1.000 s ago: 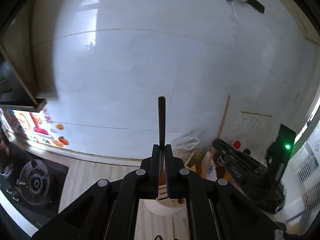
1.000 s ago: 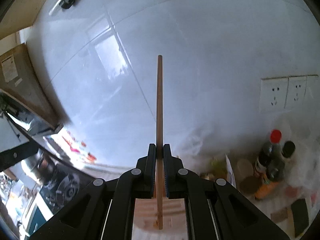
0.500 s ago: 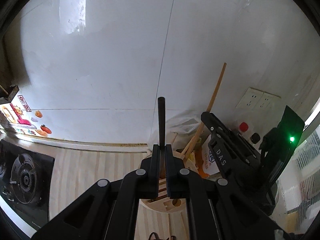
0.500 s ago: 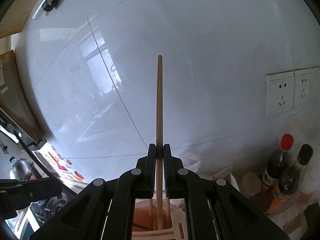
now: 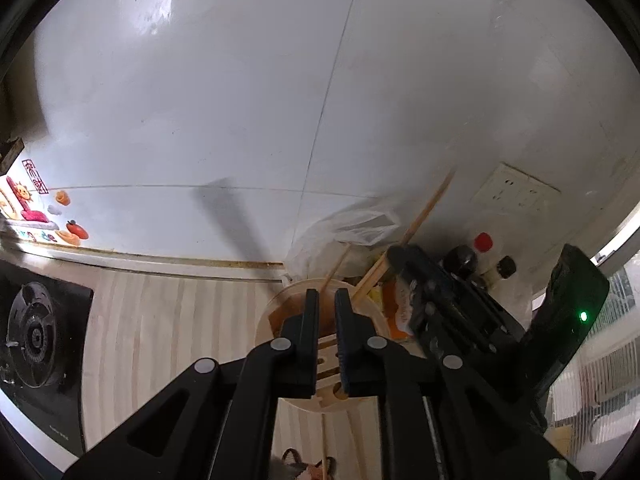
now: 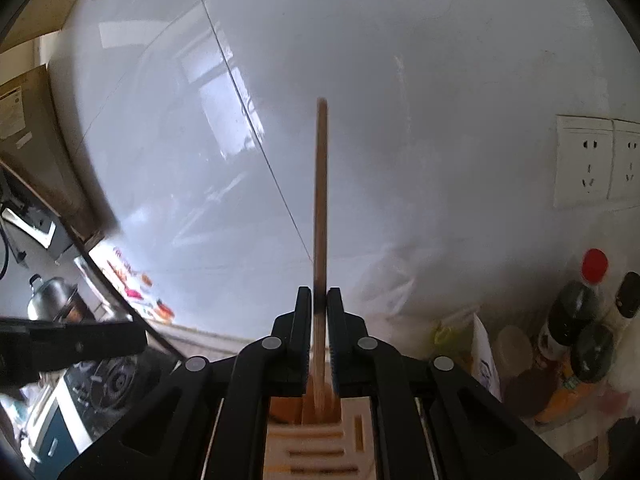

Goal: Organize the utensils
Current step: 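Open both tools to drop the chopsticks into the holder, then return to the mat and grasp a green-tipped wooden chopstick with the left tool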

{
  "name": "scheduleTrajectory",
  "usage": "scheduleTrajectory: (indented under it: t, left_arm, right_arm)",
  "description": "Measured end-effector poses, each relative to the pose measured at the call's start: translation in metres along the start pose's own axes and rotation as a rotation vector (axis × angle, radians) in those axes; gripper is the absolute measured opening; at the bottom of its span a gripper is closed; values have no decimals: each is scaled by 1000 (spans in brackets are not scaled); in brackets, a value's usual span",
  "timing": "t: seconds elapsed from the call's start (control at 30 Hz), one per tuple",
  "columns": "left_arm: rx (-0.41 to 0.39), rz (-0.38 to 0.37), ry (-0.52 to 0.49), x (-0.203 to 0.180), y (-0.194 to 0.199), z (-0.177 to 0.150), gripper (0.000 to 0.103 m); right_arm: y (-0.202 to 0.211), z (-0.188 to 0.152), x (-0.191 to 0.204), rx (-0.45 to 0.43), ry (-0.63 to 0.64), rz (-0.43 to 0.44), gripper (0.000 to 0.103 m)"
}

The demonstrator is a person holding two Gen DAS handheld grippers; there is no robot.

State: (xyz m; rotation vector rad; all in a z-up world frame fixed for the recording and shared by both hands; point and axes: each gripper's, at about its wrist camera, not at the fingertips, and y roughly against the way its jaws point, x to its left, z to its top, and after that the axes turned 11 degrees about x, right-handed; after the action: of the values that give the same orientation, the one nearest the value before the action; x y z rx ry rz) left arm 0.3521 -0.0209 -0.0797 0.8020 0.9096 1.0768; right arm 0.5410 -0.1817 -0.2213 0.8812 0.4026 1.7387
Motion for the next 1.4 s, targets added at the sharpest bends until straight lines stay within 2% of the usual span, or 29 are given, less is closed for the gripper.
scheduleTrajectory:
  t: [0.03,0.07,0.1,0.13,0.23,0.33,0.4,0.47,0.53,0.57,0.7,0.8,0.87,0.93,1.0,1.1,1.17,1.2,1.27,1.33,1.4]
  left_arm:
    - [-3,11,2,-1,3,0,29]
    - [-11,23,4,-1,7,0,60]
    - [-30,35,9,-1,14,0,75]
    - [-59,45,18,0,20,-3,89]
    - [-121,79,46,7,35,-10,90]
    - [-178,134,77,17,41,-27,103]
    - [-181,203,81,21,33,-43,103]
    - [-161,230,80,24,22,-55,103]
    - [-110,248,77,26,2,-71,103]
    - [-77,259,78,27,-11,-81,103]
    - [37,295,61,26,-58,-115,103]
    - [112,320,52,21,-91,-140,103]
    - [183,317,50,17,-114,-155,103]
    - [233,299,40,12,-134,-166,102]
    - [277,284,12,5,-152,-177,101]
    - [351,256,-23,-9,-178,-192,88]
    - [412,234,-33,-15,-197,-200,72]
    - [438,220,-42,-18,-206,-204,71]
    - [467,208,-52,-22,-219,-208,53]
    - [501,196,-66,-28,-231,-213,46]
    - [518,200,-76,-32,-238,-216,41]
  right_arm:
    - [6,-1,-2,9,4,12,44]
    - [13,-3,-3,7,3,19,57]
    - [21,-5,-5,1,-4,27,72]
    - [27,-7,-6,-1,-11,26,73]
    - [53,-18,-19,-9,-66,2,73]
    - [75,-31,-32,-8,-110,-46,73]
    - [87,-44,-41,18,-147,-76,73]
    - [101,-59,-57,40,-185,-90,76]
    - [109,-75,-67,62,-217,-107,94]
    - [113,-86,-75,74,-229,-120,97]
    - [104,-118,-86,160,-236,-185,99]
    - [82,-149,-94,267,-231,-222,98]
    - [70,-166,-103,341,-236,-219,89]
    - [52,-188,-113,443,-254,-206,65]
    - [38,-203,-118,509,-271,-189,55]
    - [25,-225,-124,578,-273,-197,44]
    - [19,-237,-125,606,-270,-200,38]
    - [17,-241,-126,617,-273,-201,31]
    - [14,-247,-127,638,-280,-202,27]
    - [12,-250,-128,646,-282,-208,20]
    - [10,-253,-129,655,-281,-218,20]
